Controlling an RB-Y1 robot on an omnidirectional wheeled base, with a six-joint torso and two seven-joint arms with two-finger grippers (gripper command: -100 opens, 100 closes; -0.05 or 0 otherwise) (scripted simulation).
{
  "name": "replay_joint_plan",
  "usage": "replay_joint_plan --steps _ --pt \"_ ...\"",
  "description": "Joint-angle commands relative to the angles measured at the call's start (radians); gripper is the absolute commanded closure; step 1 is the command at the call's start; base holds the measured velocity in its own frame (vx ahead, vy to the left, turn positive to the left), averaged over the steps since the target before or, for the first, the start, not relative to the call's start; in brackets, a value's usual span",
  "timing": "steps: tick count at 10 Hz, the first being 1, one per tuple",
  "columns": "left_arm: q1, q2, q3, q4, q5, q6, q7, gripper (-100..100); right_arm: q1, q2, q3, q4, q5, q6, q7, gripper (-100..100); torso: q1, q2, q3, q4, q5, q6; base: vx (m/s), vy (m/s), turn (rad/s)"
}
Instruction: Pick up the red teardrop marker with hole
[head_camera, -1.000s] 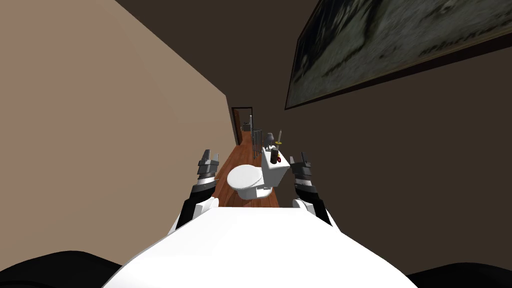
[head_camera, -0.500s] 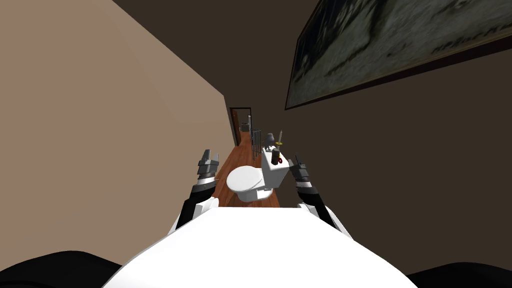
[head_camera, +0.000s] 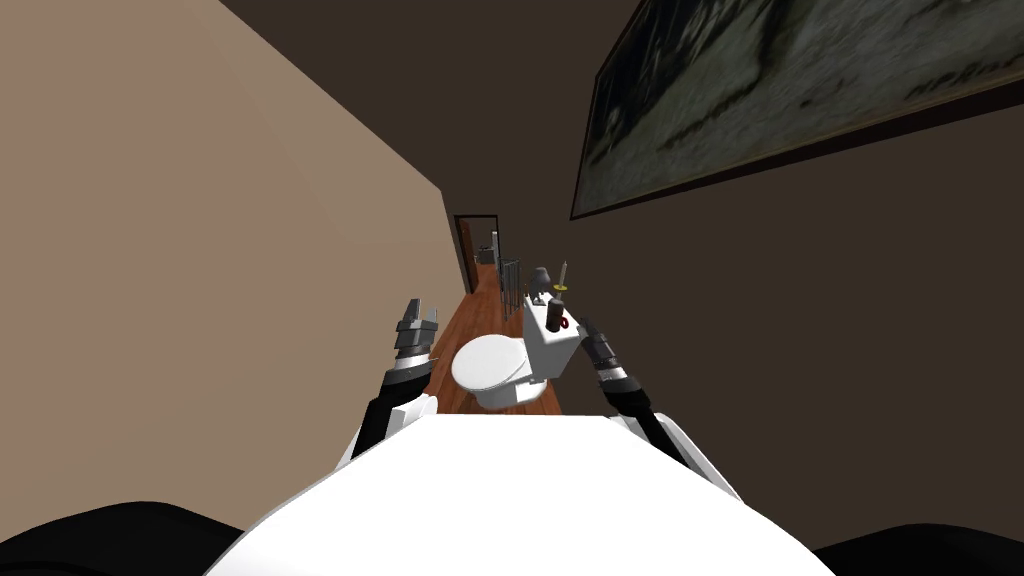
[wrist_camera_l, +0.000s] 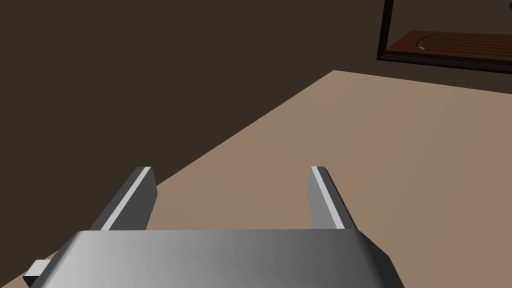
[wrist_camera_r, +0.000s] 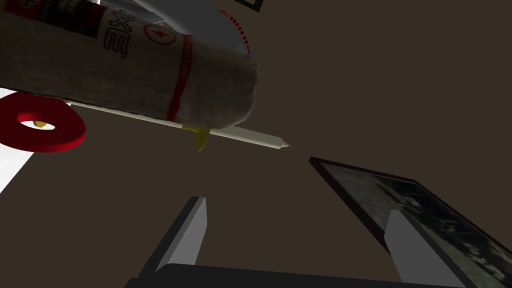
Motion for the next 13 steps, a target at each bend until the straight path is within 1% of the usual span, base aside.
replay_joint_plan --steps 1,2,3,4,5,7,8,9,10,11,12,13 --pt "0.000 0.000 0.000 0.000 0.000 0.000 0.000 0 0.006 -0.050 -0.005 0.028 0.045 0.004 0.019 -100 0.000 0.000 0.000 0.000 0.000 0.000 0.045 0.080 -0.074" --pt "0.000 0.000 0.000 0.000 0.000 0.000 0.000 0 0.012 -0.080 -0.012 0.050 0.075 0.009 0.033 -100 -0.001 0.001 0.000 0.000 0.000 0.000 0.078 0.111 -0.130" --pt "0.000 0.000 0.000 0.000 0.000 0.000 0.000 0 0.012 -0.097 -0.012 0.050 0.082 0.009 0.033 -100 0.001 -0.001 0.000 0.000 0.000 0.000 0.059 0.087 -0.059" --pt "0.000 0.000 0.000 0.000 0.000 0.000 0.000 0 0.019 -0.131 -0.019 0.072 0.120 0.015 0.048 -100 0.000 0.000 0.000 0.000 0.000 0.000 0.054 0.071 -0.082" --pt "0.000 0.000 0.000 0.000 0.000 0.000 0.000 0 0.019 -0.142 -0.019 0.072 0.120 0.015 0.048 -100 -0.001 0.000 0.000 0.000 0.000 0.000 0.044 0.057 -0.050" --pt "0.000 0.000 0.000 0.000 0.000 0.000 0.000 0 0.032 -0.209 -0.034 0.119 0.190 0.025 0.077 -100 -0.002 0.001 0.000 0.000 0.000 0.000 0.059 0.089 -0.100" --pt "0.000 0.000 0.000 0.000 0.000 0.000 0.000 0 0.032 -0.229 -0.034 0.119 0.197 0.025 0.077 -100 0.001 -0.001 0.000 0.000 0.000 0.000 0.058 0.106 -0.061" --pt "0.000 0.000 0.000 0.000 0.000 0.000 0.000 0 0.038 -0.263 -0.041 0.143 0.235 0.030 0.093 -100 0.001 0.000 0.000 0.000 0.000 0.000 0.040 0.111 -0.066" --pt "0.000 0.000 0.000 0.000 0.000 0.000 0.000 0 0.038 -0.271 -0.041 0.143 0.235 0.030 0.093 -100 0.001 0.001 0.000 0.000 0.000 0.000 0.024 0.086 -0.042" --pt "0.000 0.000 0.000 0.000 0.000 0.000 0.000 0 0.044 -0.314 -0.047 0.168 0.273 0.034 0.108 -100 0.000 0.002 0.001 0.000 0.000 0.000 0.029 0.084 -0.058" --pt "0.000 0.000 0.000 0.000 0.000 0.000 0.000 0 0.049 -0.345 -0.054 0.194 0.302 0.037 0.123 -100 -0.001 0.001 0.001 0.000 0.000 0.000 0.066 0.113 -0.082" --pt "0.000 0.000 0.000 0.000 0.000 0.000 0.000 0 0.049 -0.356 -0.054 0.194 0.309 0.037 0.123 -100 0.001 0.000 0.000 0.000 0.000 0.000 0.048 0.083 -0.039"
